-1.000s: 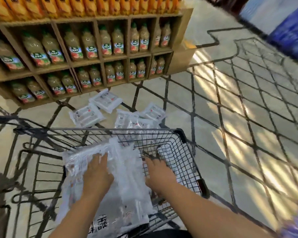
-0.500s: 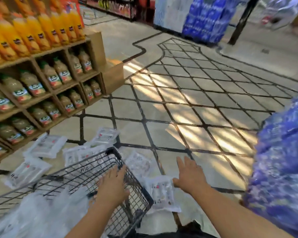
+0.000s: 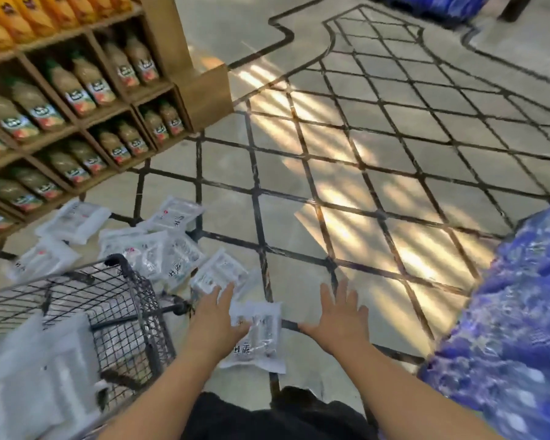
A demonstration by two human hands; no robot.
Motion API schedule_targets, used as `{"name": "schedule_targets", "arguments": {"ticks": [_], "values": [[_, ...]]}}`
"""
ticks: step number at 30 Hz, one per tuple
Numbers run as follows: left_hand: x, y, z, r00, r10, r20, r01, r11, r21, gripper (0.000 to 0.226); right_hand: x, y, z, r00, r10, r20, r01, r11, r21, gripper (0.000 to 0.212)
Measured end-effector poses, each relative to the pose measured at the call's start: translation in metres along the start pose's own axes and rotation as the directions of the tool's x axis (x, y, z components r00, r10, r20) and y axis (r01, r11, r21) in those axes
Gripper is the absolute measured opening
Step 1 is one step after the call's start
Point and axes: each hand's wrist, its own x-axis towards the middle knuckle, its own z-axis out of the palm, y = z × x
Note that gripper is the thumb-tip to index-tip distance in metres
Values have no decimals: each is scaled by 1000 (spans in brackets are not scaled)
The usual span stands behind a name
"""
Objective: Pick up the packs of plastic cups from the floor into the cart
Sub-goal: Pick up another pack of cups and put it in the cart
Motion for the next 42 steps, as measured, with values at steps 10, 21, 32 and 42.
{"name": "schedule_targets", "arguments": {"ticks": [10, 21, 32, 42], "values": [[95, -24, 87, 967, -230, 108, 233, 972, -17, 82, 110, -2, 96, 989, -18, 150, 24, 999, -39, 105], [321, -220, 419, 958, -210, 195, 148, 945, 292, 87, 338, -51, 453, 971, -127, 204, 155, 980, -128, 111], [387, -316, 540, 893, -380, 242, 330, 917, 223, 114, 402, -61, 579, 976, -79, 201, 106, 987, -122, 116], [384, -298, 551, 893, -401, 205, 441, 869, -224, 99, 401, -93, 588, 944, -6, 330, -166, 857, 489, 113]]}}
